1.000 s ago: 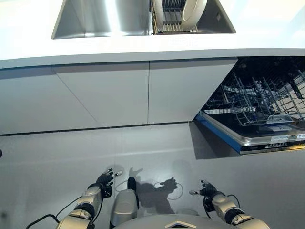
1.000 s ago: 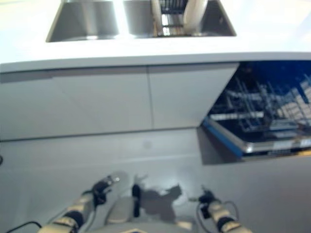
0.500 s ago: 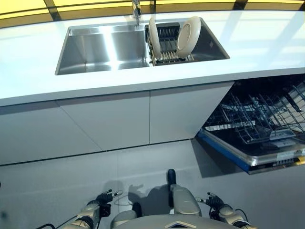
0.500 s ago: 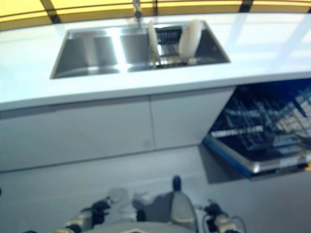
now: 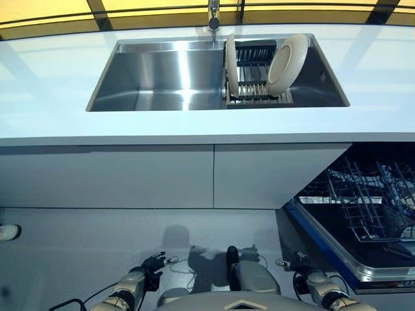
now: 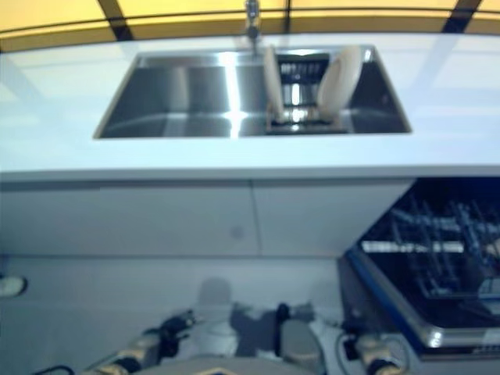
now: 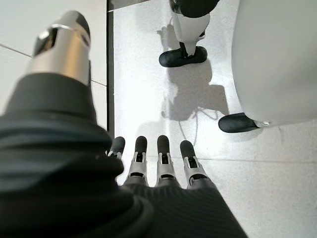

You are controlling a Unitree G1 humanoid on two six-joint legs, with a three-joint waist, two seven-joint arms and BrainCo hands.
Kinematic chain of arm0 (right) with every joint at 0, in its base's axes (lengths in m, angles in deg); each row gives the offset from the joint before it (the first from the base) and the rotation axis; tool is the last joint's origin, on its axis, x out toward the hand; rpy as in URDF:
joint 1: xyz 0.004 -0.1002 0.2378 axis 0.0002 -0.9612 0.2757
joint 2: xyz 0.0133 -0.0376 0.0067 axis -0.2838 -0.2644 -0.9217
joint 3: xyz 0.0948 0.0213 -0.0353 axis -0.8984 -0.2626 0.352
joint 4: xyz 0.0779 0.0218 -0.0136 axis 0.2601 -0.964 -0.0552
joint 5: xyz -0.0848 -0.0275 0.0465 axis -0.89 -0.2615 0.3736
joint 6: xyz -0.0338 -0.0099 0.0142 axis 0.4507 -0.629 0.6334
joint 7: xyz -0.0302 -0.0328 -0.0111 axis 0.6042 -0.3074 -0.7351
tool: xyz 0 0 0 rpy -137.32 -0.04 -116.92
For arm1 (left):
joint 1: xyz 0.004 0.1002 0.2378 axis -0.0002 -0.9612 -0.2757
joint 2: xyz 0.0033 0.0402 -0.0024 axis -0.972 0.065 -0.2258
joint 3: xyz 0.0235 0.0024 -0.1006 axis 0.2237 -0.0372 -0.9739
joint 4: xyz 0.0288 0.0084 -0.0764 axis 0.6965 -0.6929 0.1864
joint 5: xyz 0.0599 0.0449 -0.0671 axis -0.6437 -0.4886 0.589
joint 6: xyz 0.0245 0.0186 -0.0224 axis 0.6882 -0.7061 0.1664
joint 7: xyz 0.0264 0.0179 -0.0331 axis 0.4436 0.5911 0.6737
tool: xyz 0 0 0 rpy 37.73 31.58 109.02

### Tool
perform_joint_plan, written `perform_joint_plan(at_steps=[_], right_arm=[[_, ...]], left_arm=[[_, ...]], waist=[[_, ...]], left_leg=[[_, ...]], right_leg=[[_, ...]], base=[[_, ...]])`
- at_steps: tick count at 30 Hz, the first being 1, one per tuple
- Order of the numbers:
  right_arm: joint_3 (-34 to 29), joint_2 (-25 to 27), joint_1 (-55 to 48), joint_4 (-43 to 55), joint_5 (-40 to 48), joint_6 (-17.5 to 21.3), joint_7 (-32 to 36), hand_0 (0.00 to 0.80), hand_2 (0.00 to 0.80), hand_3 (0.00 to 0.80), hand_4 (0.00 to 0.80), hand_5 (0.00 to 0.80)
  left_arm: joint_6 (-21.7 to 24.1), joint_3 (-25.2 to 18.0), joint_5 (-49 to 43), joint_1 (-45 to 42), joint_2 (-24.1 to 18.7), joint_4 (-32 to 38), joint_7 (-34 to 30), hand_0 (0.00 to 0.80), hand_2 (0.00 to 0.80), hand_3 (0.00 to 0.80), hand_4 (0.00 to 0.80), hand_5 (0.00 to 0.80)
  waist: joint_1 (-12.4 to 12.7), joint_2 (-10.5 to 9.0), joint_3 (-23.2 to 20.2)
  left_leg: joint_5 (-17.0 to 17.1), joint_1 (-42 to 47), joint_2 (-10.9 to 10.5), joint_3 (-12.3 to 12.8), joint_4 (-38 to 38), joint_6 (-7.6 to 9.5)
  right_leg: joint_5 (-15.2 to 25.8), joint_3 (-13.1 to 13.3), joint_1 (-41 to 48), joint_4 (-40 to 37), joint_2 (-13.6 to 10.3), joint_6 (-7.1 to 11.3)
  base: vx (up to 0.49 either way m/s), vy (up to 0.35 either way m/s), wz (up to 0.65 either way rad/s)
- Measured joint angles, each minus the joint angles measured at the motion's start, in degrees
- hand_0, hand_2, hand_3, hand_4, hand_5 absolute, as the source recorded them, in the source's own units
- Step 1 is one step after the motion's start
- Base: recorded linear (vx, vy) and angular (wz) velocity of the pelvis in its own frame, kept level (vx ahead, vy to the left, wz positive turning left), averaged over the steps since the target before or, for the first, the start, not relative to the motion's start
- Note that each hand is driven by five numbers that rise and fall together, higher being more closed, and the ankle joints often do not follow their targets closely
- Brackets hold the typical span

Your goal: Take plates into dishwasher

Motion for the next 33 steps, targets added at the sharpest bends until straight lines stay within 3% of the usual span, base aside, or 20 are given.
perform_joint_plan(at_steps=[3,4,5,6,9,11,12,13,14,17,19,20,22,23,24,25,28,30,33], right_arm=[[0.3,-0.4,-0.7,0.2,0.0,0.1,0.6,0.0,0.0,0.0,0.0,0.0],[0.6,-0.6,-0.9,0.2,0.0,0.2,1.2,0.0,0.0,0.0,0.0,0.0],[1.0,-0.9,-1.0,0.3,0.0,0.2,1.8,0.0,0.0,0.0,0.0,0.0],[1.1,-1.2,-0.7,0.4,-0.1,0.2,2.5,0.0,0.0,0.0,0.0,0.0],[1.9,-1.6,1.1,0.6,-0.2,0.3,4.2,0.0,0.0,0.0,0.0,0.0],[2.9,-1.4,1.3,0.4,-0.2,0.2,5.3,0.0,0.0,0.0,0.0,0.0],[3.7,-1.4,1.4,0.1,-0.2,-0.1,5.9,0.0,0.0,0.0,0.0,0.0],[4.1,-1.3,1.5,0.1,-0.2,-0.2,6.8,0.0,0.0,0.0,0.0,0.0],[4.5,-1.1,1.7,-0.1,-0.2,-0.2,8.4,0.0,0.0,0.0,0.0,0.0],[5.0,-1.8,2.2,0.2,-0.1,-0.3,11.6,0.0,0.0,0.0,0.0,0.0],[5.0,-1.5,2.3,0.8,0.0,-0.1,14.1,0.0,0.0,0.0,0.0,0.0],[5.0,-1.4,2.2,0.9,0.0,-0.1,14.6,0.0,0.0,0.0,0.0,0.0],[6.4,0.7,0.2,5.7,0.5,-0.1,18.6,0.0,0.0,0.0,0.0,0.0],[6.7,2.3,-0.8,10.8,1.1,-0.4,21.1,0.0,0.0,0.0,0.0,0.0],[6.7,3.1,-1.4,15.5,1.1,-0.5,23.1,0.0,0.0,0.0,0.0,0.0],[6.9,3.8,-2.0,20.8,1.1,-0.8,25.8,0.0,0.0,0.0,0.0,0.0],[6.9,7.7,-3.0,36.2,2.9,-2.2,33.9,0.0,0.0,0.0,0.0,0.0],[6.6,10.4,-1.9,41.2,5.8,-3.0,37.9,0.0,0.0,0.0,0.0,0.0],[5.2,18.3,-1.6,49.8,8.9,-5.9,47.7,0.0,0.0,0.0,0.0,0.0]], left_arm=[[-0.2,0.0,0.0,-0.4,-0.2,-0.2,0.3,0.0,0.0,0.0,0.0,0.0],[-0.4,-0.1,0.1,-0.7,-0.3,-0.2,0.8,0.0,0.0,0.0,0.0,0.0],[-0.4,-0.1,0.2,-0.8,-0.8,-0.4,1.1,0.0,0.0,0.0,0.0,0.0],[-0.5,-0.3,0.6,-0.6,-1.0,-0.6,1.5,0.0,0.0,0.0,0.0,0.0],[-0.3,-1.5,0.6,-1.4,-0.6,-2.4,1.8,0.0,0.0,0.0,0.0,0.0],[0.3,-2.8,0.6,-0.8,-0.5,-2.2,2.0,0.0,0.0,0.0,0.0,0.0],[0.4,-3.0,0.6,-0.5,-0.8,-2.0,2.0,0.0,0.0,0.0,0.0,0.0],[0.7,-3.0,0.6,-0.3,-0.9,-1.6,2.1,0.0,0.0,0.0,0.0,0.0],[1.0,-3.1,0.7,-0.5,-0.9,-1.2,2.1,0.0,0.0,0.0,0.0,0.0],[0.7,-3.0,0.6,-0.9,-1.1,-0.6,1.5,0.0,0.0,0.0,0.0,0.0],[0.4,-3.5,0.3,-0.9,-0.8,-0.6,1.4,0.0,0.0,0.0,0.0,0.0],[0.1,-3.5,0.1,-0.9,-0.9,-0.6,1.4,0.0,0.0,0.0,0.0,0.0],[-1.5,-3.5,0.1,-1.2,-1.1,1.0,1.5,0.0,0.0,0.0,0.0,0.0],[-2.0,-3.5,0.1,-1.8,-1.4,2.9,1.4,0.0,0.0,0.0,0.0,0.0],[-2.6,-3.6,0.2,-2.2,-2.1,4.1,1.4,0.0,0.0,0.0,0.0,0.0],[-2.7,-3.7,0.2,-1.9,-3.1,5.3,1.4,0.0,0.0,0.0,0.0,0.0],[-3.4,-3.8,0.1,-0.2,-5.7,7.8,1.0,0.0,0.0,0.0,0.0,0.0],[-3.9,-4.0,0.1,-0.1,-7.8,8.1,0.7,0.0,0.0,0.0,0.0,0.0],[-4.0,-5.2,0.1,-2.1,-10.0,8.1,0.3,0.0,0.0,0.0,0.0,0.0]], waist=[[0.0,0.19,0.1],[-0.2,0.23,0.2],[0.0,-0.69,0.1],[0.4,-1.41,0.7],[1.2,-3.39,0.6],[2.2,-4.2,1.1],[2.7,-4.62,1.2],[3.4,-4.8,1.4],[3.8,-4.78,1.5],[4.5,-3.58,1.8],[5.8,-2.91,2.1],[6.0,-2.89,2.1],[6.6,-3.09,0.7],[6.5,-2.3,-0.2],[5.7,-2.95,-0.6],[4.8,-4.17,-0.7],[5.0,-5.3,-1.1],[5.0,-6.28,-1.6],[5.2,-7.14,-1.9]], left_leg=[[-0.1,-0.1,0.4,1.8,0.1,-0.25],[-0.4,0.1,1.0,2.7,0.2,-0.41],[-0.6,0.1,0.6,2.8,1.3,-0.58],[-0.9,-0.3,0.5,2.6,4.0,-0.86],[1.3,-7.3,0.1,0.7,22.3,-2.11],[7.9,-15.0,-0.3,-1.7,37.7,-2.52],[8.6,-18.6,-1.6,-3.0,42.6,-2.49],[7.7,-20.6,-3.8,-2.5,41.6,-1.72],[7.6,-20.6,-4.3,-1.5,36.4,-1.57],[9.3,-20.9,-1.2,0.7,14.7,-1.06],[14.2,-20.2,0.9,0.4,4.6,-1.54],[15.0,-20.2,1.3,0.7,3.9,-1.35],[16.6,-20.2,1.3,1.1,4.0,0.66],[17.5,-19.9,1.0,1.2,4.8,1.82],[18.2,-19.1,0.3,1.4,3.5,0.97],[18.5,-18.1,-1.0,1.4,1.4,1.54],[18.7,-16.8,-2.0,1.1,-1.6,2.72],[18.2,-16.5,-2.2,1.1,-2.2,3.06],[18.0,-15.3,-2.5,1.1,-3.7,3.35]], right_leg=[[-0.8,-0.9,-1.2,1.7,-0.7,0.2],[-5.3,-1.5,-2.9,8.8,-1.7,0.47],[-8.4,-1.2,-3.0,10.5,-2.2,1.11],[-9.0,-0.6,-2.7,10.7,-2.0,0.49],[-7.9,1.0,1.2,5.9,-1.4,-0.93],[-7.3,2.2,3.8,4.4,-1.4,-2.6],[-7.3,3.1,5.2,3.0,-1.7,-3.16],[-7.3,3.8,6.7,1.6,-1.9,-3.07],[-6.9,4.7,8.1,0.1,-1.7,-2.88],[-6.9,4.5,13.6,-5.1,1.7,-3.37],[-6.8,4.0,17.2,-7.5,3.6,-3.63],[-6.9,3.9,18.3,-8.1,3.8,-3.54],[-8.0,1.6,20.9,-9.0,3.8,-2.12],[-8.9,0.9,20.9,-8.7,4.0,-1.15],[-9.9,0.9,21.1,-7.7,3.3,0.03],[-10.9,0.9,20.5,-6.1,1.9,1.3],[-11.3,1.8,18.3,-1.6,0.6,1.98],[-11.4,2.0,17.9,-0.6,0.4,2.22],[-11.4,2.0,18.1,-0.2,0.2,2.36]], base=[[0.111,-0.218,-0.1],[0.139,-0.251,0.01],[0.159,-0.263,-0.09],[0.137,-0.216,-0.3],[0.193,-0.205,-0.5],[0.347,-0.067,-0.32],[0.397,0.046,-0.24],[0.446,0.107,-0.37],[0.431,0.152,-0.39],[0.467,0.141,-0.39],[0.276,0.075,-0.4],[0.173,0.015,-0.32],[0.09,-0.028,-0.46],[0.039,-0.056,-0.35],[0.016,-0.068,-0.08],[0.011,-0.141,0.13],[0.028,-0.137,0.19],[0.043,-0.068,0.12],[0.052,-0.044,0.02]])
